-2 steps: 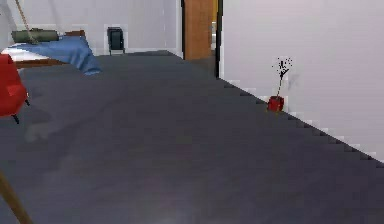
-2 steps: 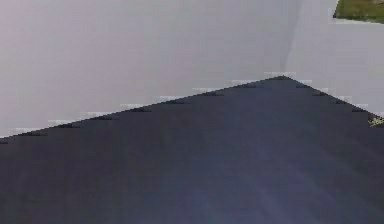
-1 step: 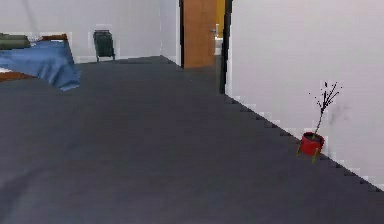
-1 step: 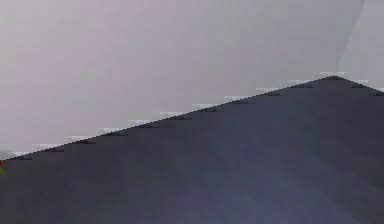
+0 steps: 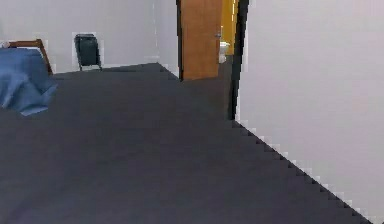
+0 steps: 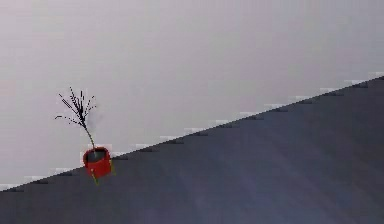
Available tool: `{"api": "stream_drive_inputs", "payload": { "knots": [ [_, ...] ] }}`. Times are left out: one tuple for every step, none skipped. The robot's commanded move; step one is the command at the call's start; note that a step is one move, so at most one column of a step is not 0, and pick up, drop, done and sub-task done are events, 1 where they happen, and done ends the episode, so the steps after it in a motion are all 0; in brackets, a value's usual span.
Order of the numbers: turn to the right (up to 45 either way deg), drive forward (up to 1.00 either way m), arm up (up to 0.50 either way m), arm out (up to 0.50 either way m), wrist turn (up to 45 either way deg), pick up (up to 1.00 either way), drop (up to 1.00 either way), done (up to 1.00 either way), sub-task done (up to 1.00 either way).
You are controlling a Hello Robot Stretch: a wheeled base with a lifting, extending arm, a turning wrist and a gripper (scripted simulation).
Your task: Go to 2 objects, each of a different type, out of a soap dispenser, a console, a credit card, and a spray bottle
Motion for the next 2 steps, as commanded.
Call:
{"api": "stream_drive_inputs", "payload": {
  "knots": [
    [0.0, 1.00, 0.00, 0.00, 0.0, 0.00, 0.00, 0.00, 0.00],
    [0.0, 1.00, 0.00, 0.00, 0.0, 0.00, 0.00, 0.00, 0.00]
  ]
}}
